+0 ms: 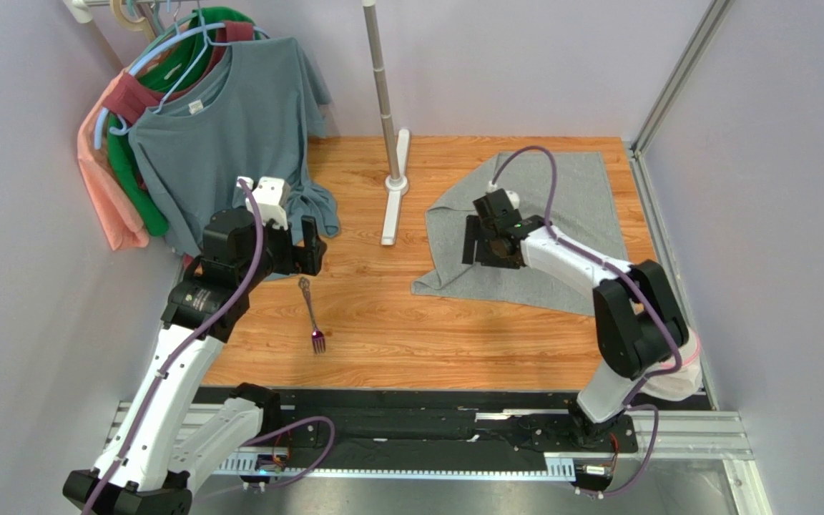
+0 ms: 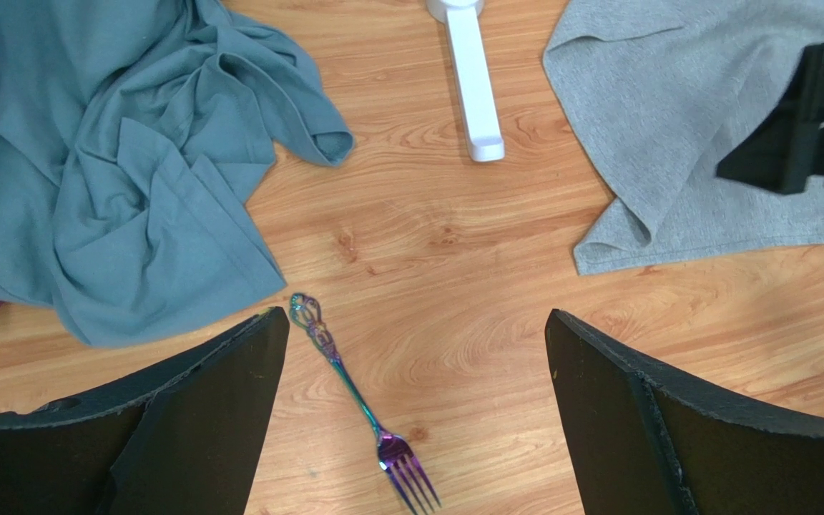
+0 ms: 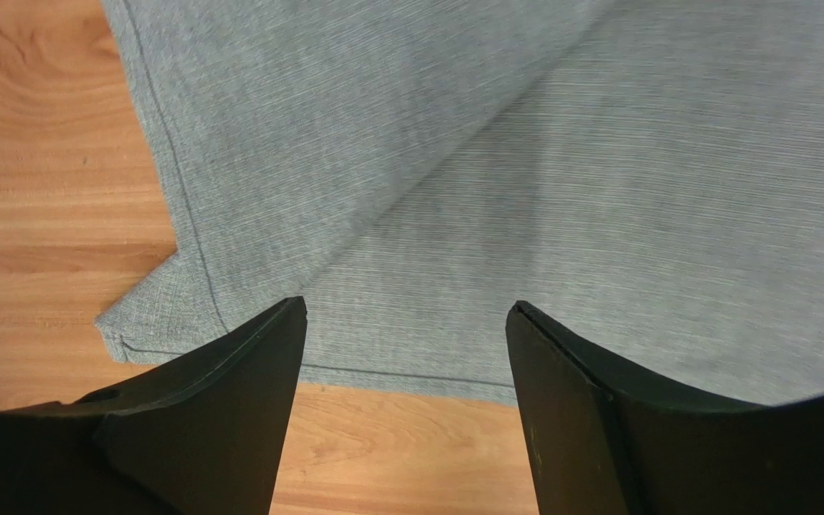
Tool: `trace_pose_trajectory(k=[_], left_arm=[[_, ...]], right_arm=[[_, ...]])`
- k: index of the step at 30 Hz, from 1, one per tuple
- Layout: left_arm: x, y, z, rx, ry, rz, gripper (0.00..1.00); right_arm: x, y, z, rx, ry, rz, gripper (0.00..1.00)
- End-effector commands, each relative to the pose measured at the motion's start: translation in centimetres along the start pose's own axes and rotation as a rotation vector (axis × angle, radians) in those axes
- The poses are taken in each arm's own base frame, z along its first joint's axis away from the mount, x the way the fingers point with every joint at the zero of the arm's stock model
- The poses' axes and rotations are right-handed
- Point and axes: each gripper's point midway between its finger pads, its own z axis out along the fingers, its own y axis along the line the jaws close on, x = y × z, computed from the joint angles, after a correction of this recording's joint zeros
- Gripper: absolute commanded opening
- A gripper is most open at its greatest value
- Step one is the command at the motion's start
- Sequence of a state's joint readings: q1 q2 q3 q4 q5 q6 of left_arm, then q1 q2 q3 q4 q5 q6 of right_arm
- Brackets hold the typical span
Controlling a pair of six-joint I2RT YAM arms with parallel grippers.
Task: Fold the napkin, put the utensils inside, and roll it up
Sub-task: Flatten the napkin out
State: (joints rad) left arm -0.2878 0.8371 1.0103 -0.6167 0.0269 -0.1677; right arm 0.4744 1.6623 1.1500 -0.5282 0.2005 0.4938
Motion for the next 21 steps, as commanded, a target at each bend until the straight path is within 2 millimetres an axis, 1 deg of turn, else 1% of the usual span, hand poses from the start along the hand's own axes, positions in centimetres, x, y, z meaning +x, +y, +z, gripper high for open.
trace_pose_trajectory(k=[1, 3, 4, 6, 7, 9, 14, 18, 20, 21], left_arm=[[-0.7, -0.1, -0.3, 0.005, -0.038, 0.027, 0.99], [-0.7, -0.1, -0.3, 0.006, -0.038, 0.029, 0.99], [-0.7, -0.1, -0.3, 0.006, -0.038, 0.027, 0.99], [-0.7, -0.2, -0.2, 0.009, -0.036, 0.027, 0.99], [-0.7, -0.2, -0.2, 0.012, -0.034, 0.027, 0.99], [-0.7, -0.3, -0.2, 0.017, -0.035, 0.026, 0.99], [-0.6, -0.3, -0.1, 0.015, -0.032, 0.028, 0.99], [-0.6, -0.3, -0.1, 0.015, -0.031, 0.026, 0.99], [-0.6, -0.3, -0.1, 0.013, -0.033, 0.026, 0.99], [-0.7, -0.2, -0.2, 0.012, -0.034, 0.028, 0.99]], right_arm=[[0.7, 2.9, 2.3, -0.110, 0.008, 0.011, 0.72], [1.8, 2.6, 3.0, -0.099, 0.033, 0.015, 0.69], [2.9, 2.1, 3.4, -0.084, 0.058, 0.013, 0.69], [3.7, 1.8, 3.6, -0.081, 0.067, 0.023, 0.69], [4.7, 1.3, 3.7, -0.073, 0.082, 0.025, 0.69], [5.3, 1.3, 3.5, -0.082, 0.086, 0.030, 0.69], [7.8, -0.1, 3.6, -0.039, 0.126, 0.034, 0.69], [9.8, -0.3, 3.4, -0.027, 0.172, 0.028, 0.68], [10.6, 0.0, 3.0, -0.020, 0.181, 0.010, 0.68], [11.2, -0.3, 2.8, -0.004, 0.188, 0.002, 0.68]])
